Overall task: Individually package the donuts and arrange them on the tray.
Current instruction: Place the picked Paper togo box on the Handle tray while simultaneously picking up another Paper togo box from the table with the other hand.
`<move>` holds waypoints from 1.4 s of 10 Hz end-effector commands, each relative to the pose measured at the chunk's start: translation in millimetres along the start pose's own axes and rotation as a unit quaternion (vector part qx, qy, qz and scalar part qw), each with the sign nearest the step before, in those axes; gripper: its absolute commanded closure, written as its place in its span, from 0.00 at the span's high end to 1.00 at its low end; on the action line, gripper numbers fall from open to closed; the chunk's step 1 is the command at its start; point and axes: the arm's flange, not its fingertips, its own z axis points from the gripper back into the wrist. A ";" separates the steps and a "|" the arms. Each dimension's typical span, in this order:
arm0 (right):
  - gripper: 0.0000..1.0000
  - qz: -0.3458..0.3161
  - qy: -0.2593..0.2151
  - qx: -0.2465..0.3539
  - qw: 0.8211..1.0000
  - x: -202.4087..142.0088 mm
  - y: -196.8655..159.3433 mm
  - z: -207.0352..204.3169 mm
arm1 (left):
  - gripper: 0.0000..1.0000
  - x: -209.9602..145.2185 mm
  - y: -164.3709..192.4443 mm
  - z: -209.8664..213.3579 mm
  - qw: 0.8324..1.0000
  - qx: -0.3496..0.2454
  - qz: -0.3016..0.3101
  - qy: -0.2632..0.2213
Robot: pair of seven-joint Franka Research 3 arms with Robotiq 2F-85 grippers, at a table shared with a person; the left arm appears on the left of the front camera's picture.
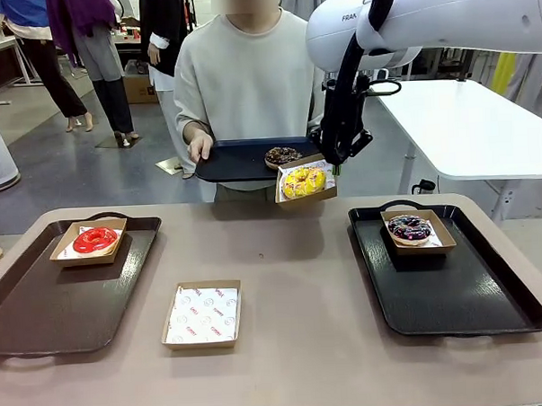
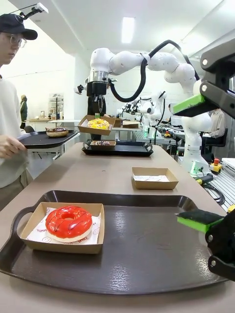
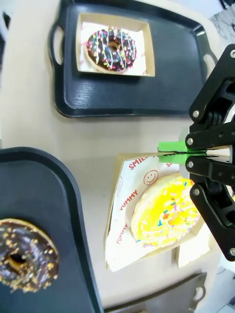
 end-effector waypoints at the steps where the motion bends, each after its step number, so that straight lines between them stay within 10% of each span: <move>1: 0.01 0.070 0.001 0.006 0.998 -32.1 -41.3 6.8 | 1.00 -12.1 -33.6 2.4 0.998 0.039 -0.042 0.009; 8: 0.01 0.056 0.079 -0.001 0.995 -100.3 -172.0 -9.4 | 1.00 -52.2 -176.5 -70.8 0.957 0.246 -0.147 0.054; 14: 0.01 0.031 0.074 0.020 0.997 -95.5 -211.3 -59.0 | 1.00 -82.5 -208.8 -173.5 0.905 0.374 -0.196 0.046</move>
